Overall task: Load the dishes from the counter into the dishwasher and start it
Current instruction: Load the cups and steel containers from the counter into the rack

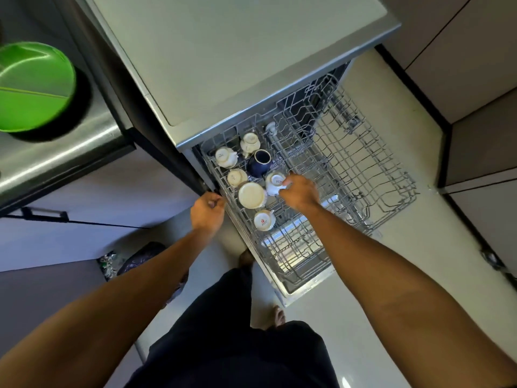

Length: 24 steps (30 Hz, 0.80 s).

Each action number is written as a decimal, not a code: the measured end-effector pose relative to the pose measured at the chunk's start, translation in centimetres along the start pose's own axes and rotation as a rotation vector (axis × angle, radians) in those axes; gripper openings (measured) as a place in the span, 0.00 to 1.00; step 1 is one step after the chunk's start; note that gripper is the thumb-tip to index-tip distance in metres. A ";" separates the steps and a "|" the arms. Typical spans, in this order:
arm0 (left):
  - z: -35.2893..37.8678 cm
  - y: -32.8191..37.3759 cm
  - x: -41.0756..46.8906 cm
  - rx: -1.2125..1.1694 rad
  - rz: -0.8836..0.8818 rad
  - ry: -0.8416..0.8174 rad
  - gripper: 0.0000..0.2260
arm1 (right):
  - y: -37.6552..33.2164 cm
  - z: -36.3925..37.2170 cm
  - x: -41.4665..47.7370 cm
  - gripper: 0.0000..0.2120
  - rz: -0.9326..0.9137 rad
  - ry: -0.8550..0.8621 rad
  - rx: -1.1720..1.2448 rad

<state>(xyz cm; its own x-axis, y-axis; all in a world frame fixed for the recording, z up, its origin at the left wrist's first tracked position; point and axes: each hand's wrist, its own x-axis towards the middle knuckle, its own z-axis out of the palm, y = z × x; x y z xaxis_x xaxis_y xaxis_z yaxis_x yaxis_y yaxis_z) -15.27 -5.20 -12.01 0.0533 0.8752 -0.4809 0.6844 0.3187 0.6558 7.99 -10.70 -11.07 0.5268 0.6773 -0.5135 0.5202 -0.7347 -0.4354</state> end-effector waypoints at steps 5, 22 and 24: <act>-3.1 -0.6 -3.0 0.102 0.062 0.011 0.07 | -0.6 -1.6 -3.8 0.15 -0.047 -0.004 -0.041; -15.1 -15.0 -21.4 0.044 0.141 0.385 0.02 | -6.7 4.4 -21.5 0.06 -0.555 -0.144 -0.245; -17.2 -17.2 -23.5 0.036 0.105 0.458 0.02 | -8.8 5.9 -23.2 0.06 -0.618 -0.164 -0.295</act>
<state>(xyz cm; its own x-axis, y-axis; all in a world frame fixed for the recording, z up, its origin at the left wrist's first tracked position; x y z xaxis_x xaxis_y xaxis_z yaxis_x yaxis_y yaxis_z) -40.80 -25.03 -2.03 -0.1972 0.9751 -0.1015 0.7174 0.2141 0.6630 -12.79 -20.20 0.28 -0.0198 0.9358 -0.3519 0.8645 -0.1607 -0.4761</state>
